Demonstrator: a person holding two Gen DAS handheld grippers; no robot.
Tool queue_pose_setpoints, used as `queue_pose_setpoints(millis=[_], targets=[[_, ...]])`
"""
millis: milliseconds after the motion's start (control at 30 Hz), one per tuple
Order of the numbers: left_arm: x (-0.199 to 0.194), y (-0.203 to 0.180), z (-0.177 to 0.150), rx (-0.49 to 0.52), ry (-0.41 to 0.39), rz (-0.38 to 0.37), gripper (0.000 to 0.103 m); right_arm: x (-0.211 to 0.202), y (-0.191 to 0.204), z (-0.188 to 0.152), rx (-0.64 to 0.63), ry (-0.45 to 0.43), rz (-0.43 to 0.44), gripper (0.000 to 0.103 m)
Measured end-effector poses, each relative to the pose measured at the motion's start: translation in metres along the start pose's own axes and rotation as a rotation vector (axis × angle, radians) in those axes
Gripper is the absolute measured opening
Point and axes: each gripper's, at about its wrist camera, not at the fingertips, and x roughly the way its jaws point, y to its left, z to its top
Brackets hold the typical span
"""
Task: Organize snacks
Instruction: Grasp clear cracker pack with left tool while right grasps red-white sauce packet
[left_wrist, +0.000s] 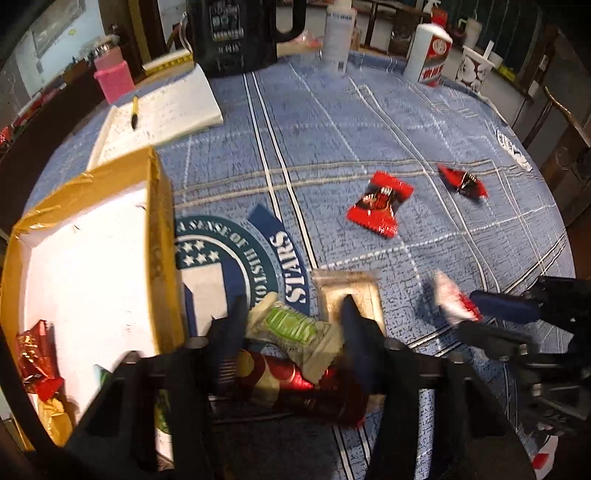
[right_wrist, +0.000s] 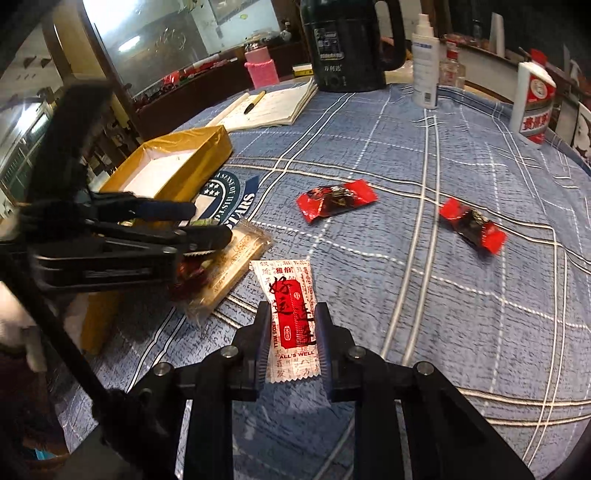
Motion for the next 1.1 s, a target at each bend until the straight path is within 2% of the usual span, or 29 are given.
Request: queue_pose_setpoints(millis=[100,200,300,433,467,500,533,567,633,767,800,833,867,1000,1100], targets=[[-0.002,-0.005,-0.001,0.028,-0.012,0.027,0.0,-0.008,-0.002,-0.001,0.011,-0.017,0.018,0.022],[-0.004,-0.01,-0.005,0.045,-0.019,0.025,0.0,-0.013,-0.002,-0.003,0.016,-0.024,0.035,0.022],[-0.014,-0.011,-0.007,0.035,-0.035,-0.023,0.0,-0.016,0.001,-0.006,0.017,-0.03,0.044,0.022],[-0.021,-0.017,-0.005,0.034,-0.04,-0.014,0.001,-0.02,0.003,-0.007,0.023,-0.037,0.048,0.022],[-0.018,-0.018,-0.003,0.034,-0.032,-0.002,0.005,-0.021,0.003,-0.008,0.025,-0.039,0.048,0.022],[-0.013,-0.018,-0.001,0.032,-0.02,0.022,0.009,-0.023,0.002,-0.009,0.031,-0.042,0.053,0.022],[-0.007,-0.019,0.001,0.028,-0.009,0.043,0.024,-0.024,0.002,-0.01,0.038,-0.044,0.057,0.022],[-0.001,-0.021,0.001,0.026,0.007,0.061,0.045,-0.026,0.001,-0.011,0.045,-0.044,0.054,0.022],[0.001,-0.025,0.002,0.03,-0.009,0.097,0.061,-0.031,-0.001,-0.014,0.057,-0.051,0.061,0.022],[0.004,-0.041,0.002,0.092,-0.01,0.106,0.061,-0.04,-0.005,-0.018,0.065,-0.061,0.054,0.022],[0.009,-0.047,-0.001,0.125,0.025,0.097,0.057,-0.041,-0.006,-0.018,0.067,-0.063,0.052,0.022],[0.009,-0.051,-0.003,0.143,0.02,0.09,0.042,-0.042,-0.007,-0.019,0.07,-0.066,0.049,0.022],[0.007,-0.057,-0.007,0.177,0.004,0.099,0.036,-0.044,-0.008,-0.019,0.073,-0.068,0.048,0.022],[-0.001,-0.067,-0.013,0.204,-0.03,0.113,0.035,-0.048,-0.011,-0.023,0.087,-0.077,0.044,0.022],[-0.021,-0.071,-0.019,0.2,-0.098,0.141,0.035,-0.052,-0.01,-0.026,0.088,-0.085,0.043,0.022]])
